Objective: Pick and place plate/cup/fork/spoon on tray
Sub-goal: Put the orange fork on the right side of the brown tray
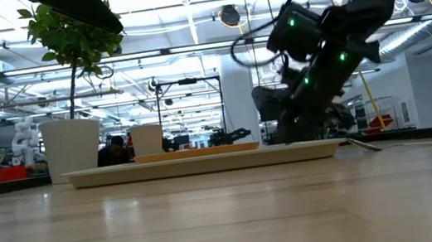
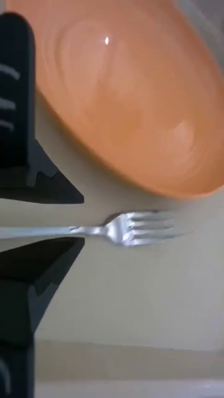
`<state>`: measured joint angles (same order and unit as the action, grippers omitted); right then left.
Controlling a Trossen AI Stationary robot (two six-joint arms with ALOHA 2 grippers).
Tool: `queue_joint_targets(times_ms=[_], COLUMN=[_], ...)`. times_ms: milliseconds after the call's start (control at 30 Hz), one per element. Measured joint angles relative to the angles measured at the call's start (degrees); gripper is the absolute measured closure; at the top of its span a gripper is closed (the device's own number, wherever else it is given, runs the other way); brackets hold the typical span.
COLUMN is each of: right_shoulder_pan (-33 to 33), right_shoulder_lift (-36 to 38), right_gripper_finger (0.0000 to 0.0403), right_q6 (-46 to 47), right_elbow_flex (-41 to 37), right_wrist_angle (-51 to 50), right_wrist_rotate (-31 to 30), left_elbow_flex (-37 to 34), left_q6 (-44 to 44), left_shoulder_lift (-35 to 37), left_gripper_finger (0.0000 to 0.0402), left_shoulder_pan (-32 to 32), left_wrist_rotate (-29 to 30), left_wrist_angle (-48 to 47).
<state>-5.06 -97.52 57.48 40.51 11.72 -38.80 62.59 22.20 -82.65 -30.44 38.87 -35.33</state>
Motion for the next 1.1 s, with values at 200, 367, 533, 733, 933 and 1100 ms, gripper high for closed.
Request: queue_joint_targets(times_ms=[200, 367, 533, 733, 933, 1100], right_shoulder_pan=[-1.03, -3.56, -4.31, -3.85, -5.03, -5.51], right_shoulder_lift=[9.87, 17.12, 18.32, 14.25, 9.24, 7.89], right_gripper_finger=[0.0309, 0.0328, 0.036, 0.0399, 0.04, 0.0402], right_q6=[-21.3, -37.17, -50.09, -59.35, -64.04, -63.66], right_elbow_flex=[0.0, 0.04, 0.02, 0.02, 0.02, 0.13], right_wrist_angle=[-0.44, -7.15, -19.29, -21.33, -19.86, -18.58], right_wrist_rotate=[14.72, 30.9, 34.66, 33.26, 32.97, 32.86], left_elbow_flex=[0.0, 0.0, 0.0, 0.02, 0.04, 0.04], left_q6=[0.17, 0.35, 0.1, -2.71, -2.8, -2.59], left_shoulder_lift=[0.0, 0.0, 0.0, 0.0, -0.06, -0.07], left_gripper_finger=[0.0304, 0.0304, 0.0304, 0.0304, 0.0304, 0.0304], left_shoulder_pan=[-0.17, -0.08, -0.05, 0.88, 1.92, 1.9], left_wrist_rotate=[-0.02, -0.02, -0.02, -0.02, -0.02, -0.03], left_wrist_angle=[0.0, 1.15, 3.75, 8.13, 9.51, 9.51])
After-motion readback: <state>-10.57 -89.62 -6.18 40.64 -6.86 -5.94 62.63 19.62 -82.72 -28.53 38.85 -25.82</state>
